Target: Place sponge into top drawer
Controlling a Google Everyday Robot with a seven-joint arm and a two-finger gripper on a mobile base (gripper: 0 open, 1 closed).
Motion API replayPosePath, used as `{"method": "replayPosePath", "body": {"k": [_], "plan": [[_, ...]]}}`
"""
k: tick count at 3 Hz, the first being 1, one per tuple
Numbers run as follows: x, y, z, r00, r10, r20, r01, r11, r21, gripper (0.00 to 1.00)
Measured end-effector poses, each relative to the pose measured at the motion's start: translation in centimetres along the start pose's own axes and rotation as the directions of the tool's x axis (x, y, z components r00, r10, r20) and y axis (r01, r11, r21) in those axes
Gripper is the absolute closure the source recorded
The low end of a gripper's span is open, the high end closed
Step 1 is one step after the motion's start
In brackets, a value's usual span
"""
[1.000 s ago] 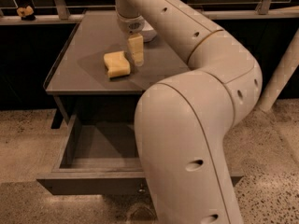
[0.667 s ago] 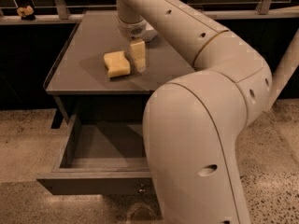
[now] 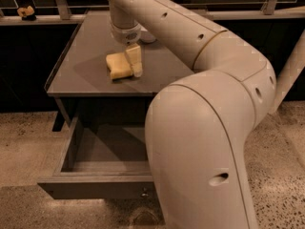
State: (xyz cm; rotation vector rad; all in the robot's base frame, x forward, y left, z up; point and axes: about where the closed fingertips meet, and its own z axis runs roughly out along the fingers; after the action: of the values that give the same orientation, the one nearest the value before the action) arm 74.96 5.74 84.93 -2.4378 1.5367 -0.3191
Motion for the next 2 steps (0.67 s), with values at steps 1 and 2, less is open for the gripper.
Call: {"method": "replayPosePath", "body": {"k": [1, 2], "plan": [[-3.31, 1.67, 1.55, 0.996, -0.088, 0.021, 0.088, 0.9961, -0.010, 0.00], [-3.31, 1.67, 1.55, 0.996, -0.088, 0.021, 0.088, 0.9961, -0.010, 0.00]]}}
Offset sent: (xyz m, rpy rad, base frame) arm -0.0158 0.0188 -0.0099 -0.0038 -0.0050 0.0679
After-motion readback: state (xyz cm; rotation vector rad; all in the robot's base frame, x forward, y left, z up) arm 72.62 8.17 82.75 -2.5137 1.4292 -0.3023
